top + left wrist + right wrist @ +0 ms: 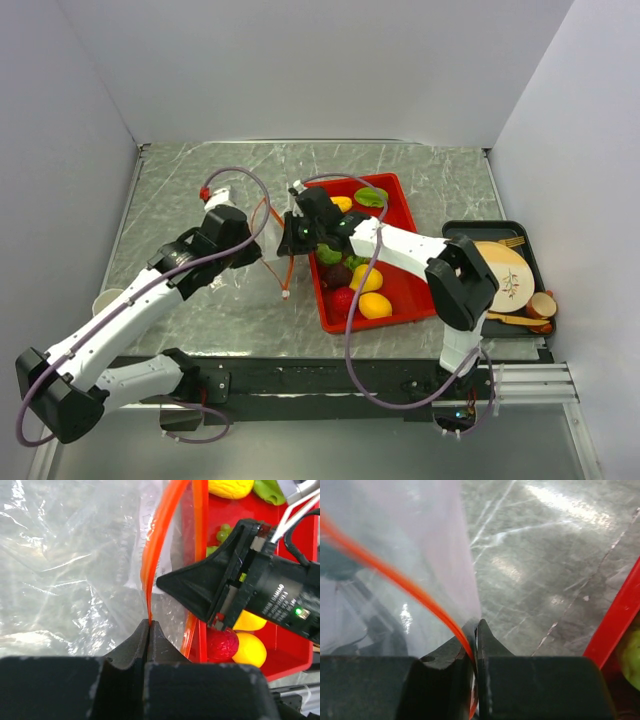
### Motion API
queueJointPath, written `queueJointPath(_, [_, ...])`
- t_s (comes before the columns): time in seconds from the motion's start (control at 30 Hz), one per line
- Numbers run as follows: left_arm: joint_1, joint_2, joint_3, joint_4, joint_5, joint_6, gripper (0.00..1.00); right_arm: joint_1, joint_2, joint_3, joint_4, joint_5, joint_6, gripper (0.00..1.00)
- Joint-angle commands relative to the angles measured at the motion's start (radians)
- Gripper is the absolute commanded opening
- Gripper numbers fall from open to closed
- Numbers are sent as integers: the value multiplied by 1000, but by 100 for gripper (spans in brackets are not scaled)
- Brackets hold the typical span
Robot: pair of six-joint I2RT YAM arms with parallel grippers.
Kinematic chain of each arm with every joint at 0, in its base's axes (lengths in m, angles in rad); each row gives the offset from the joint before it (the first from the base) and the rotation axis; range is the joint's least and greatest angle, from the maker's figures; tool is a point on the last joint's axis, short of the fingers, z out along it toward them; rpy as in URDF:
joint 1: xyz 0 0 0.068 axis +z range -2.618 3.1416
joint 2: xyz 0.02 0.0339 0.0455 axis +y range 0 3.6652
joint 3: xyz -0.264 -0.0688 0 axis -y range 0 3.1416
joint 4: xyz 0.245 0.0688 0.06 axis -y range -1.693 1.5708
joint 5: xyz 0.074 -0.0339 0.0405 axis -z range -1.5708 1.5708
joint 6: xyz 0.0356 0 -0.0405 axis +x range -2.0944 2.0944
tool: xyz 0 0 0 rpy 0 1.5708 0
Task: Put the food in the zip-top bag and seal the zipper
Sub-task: Open the zipper of the food storage bag at the center of the board.
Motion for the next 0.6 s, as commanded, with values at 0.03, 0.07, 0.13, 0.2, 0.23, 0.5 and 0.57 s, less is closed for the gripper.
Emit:
queueJointPath(0.03, [-3, -53, 98, -124, -90, 3, 1, 7, 62, 108, -32, 58, -8, 11])
queueJointPath(0.07, [-3, -58, 107, -147, -99, -3, 1, 7, 73, 117, -42, 62, -9, 11])
queueJointPath(0.13, [-3, -67, 136, -181, -137, -13, 2, 9, 104, 136, -45, 58, -5, 11])
queueJointPath(0.2, [-3, -75, 158, -251, -166, -34, 2, 9, 124, 143, -47, 71, 1, 11])
queueJointPath(0.23, [-3, -76, 174, -276, -192, -46, 2, 9, 130, 145, -47, 79, 3, 11])
queueJointPath(0.5, [-3, -23, 175, -354, -214, -80, 3, 15, 168, 185, -42, 33, 2, 15])
queueJointPath(0.57, [-3, 0, 176, -356, -213, -89, 2, 15, 168, 196, -56, 30, -9, 18])
